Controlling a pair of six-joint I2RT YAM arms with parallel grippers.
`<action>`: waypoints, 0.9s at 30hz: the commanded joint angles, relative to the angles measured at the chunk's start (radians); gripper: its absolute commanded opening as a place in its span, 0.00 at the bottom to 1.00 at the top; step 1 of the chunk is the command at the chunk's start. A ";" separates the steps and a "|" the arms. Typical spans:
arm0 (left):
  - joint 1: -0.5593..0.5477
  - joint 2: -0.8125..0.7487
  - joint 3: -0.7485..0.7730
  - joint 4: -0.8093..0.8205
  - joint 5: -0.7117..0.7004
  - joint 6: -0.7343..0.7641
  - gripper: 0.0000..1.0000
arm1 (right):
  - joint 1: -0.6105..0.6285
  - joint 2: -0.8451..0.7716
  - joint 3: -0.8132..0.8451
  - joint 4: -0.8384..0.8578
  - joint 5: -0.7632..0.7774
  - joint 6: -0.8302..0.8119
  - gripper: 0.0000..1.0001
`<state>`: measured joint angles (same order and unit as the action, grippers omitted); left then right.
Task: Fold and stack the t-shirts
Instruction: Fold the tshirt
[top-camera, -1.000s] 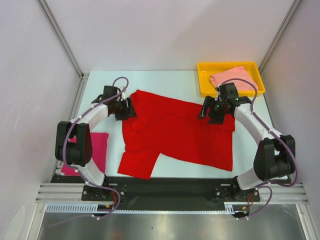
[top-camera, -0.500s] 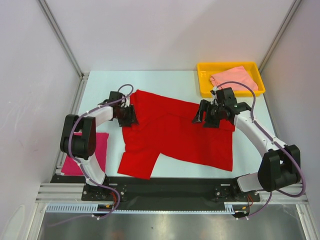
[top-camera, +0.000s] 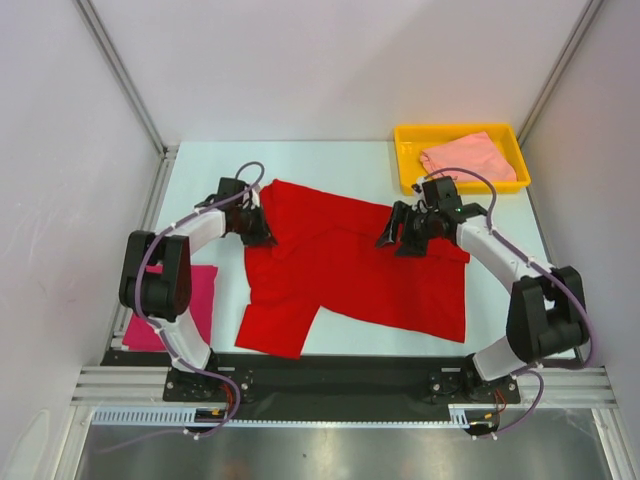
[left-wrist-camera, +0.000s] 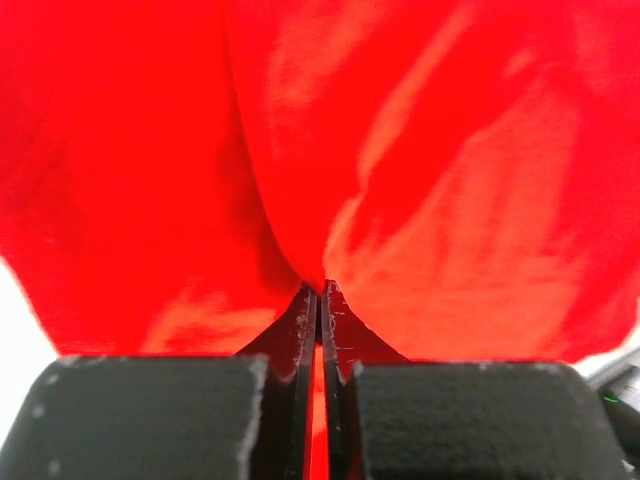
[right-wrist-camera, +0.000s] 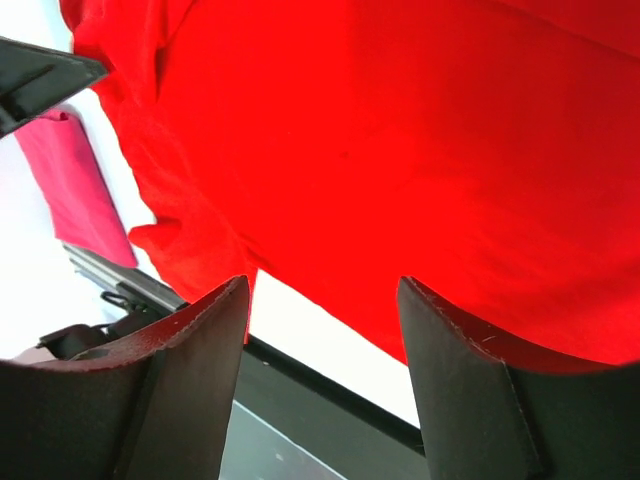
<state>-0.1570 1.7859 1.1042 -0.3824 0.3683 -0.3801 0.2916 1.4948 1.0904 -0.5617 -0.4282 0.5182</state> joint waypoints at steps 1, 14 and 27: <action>-0.006 -0.089 0.062 0.046 0.103 -0.074 0.03 | 0.024 0.056 0.032 0.089 -0.076 0.055 0.66; 0.019 0.110 0.266 0.229 0.271 -0.200 0.02 | 0.147 0.422 0.074 0.981 -0.216 0.630 0.58; 0.059 0.260 0.316 0.419 0.299 -0.238 0.01 | 0.245 0.686 0.226 1.108 -0.112 0.709 0.49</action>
<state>-0.1200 2.0483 1.3716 -0.1043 0.6220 -0.5705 0.5385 2.1727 1.2762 0.4839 -0.5877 1.2125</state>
